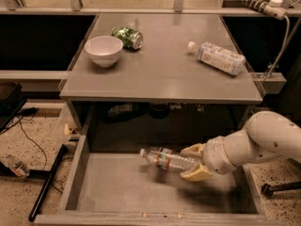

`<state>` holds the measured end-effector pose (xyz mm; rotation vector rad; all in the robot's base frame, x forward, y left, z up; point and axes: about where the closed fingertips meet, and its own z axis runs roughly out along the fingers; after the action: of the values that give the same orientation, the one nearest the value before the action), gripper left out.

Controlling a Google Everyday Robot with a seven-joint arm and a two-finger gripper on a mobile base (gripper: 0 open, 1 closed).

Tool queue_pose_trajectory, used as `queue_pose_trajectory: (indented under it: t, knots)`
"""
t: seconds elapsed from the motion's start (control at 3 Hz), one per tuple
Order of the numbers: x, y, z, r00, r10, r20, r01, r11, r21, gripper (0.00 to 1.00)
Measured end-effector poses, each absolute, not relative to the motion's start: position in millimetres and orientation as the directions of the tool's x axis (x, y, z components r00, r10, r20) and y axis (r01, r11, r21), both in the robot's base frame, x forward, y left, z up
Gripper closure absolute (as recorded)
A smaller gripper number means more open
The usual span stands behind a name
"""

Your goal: Place water bottle into top drawer

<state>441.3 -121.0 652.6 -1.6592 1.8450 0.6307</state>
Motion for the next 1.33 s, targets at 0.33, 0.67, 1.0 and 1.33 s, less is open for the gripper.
queue_pose_trajectory:
  t: [0.33, 0.67, 1.0, 1.33]
  knots:
    - [440, -112, 626, -0.08, -0.729, -0.68, -0.992, 0.123, -0.014, 1.0]
    - [447, -108, 613, -0.088, -0.739, -0.668, -0.986, 0.159, -0.046, 1.0]
    - [449, -109, 613, -0.087, -0.739, -0.668, -0.985, 0.165, -0.054, 0.81]
    - [449, -108, 613, -0.087, -0.739, -0.668, -0.985, 0.165, -0.054, 0.58]
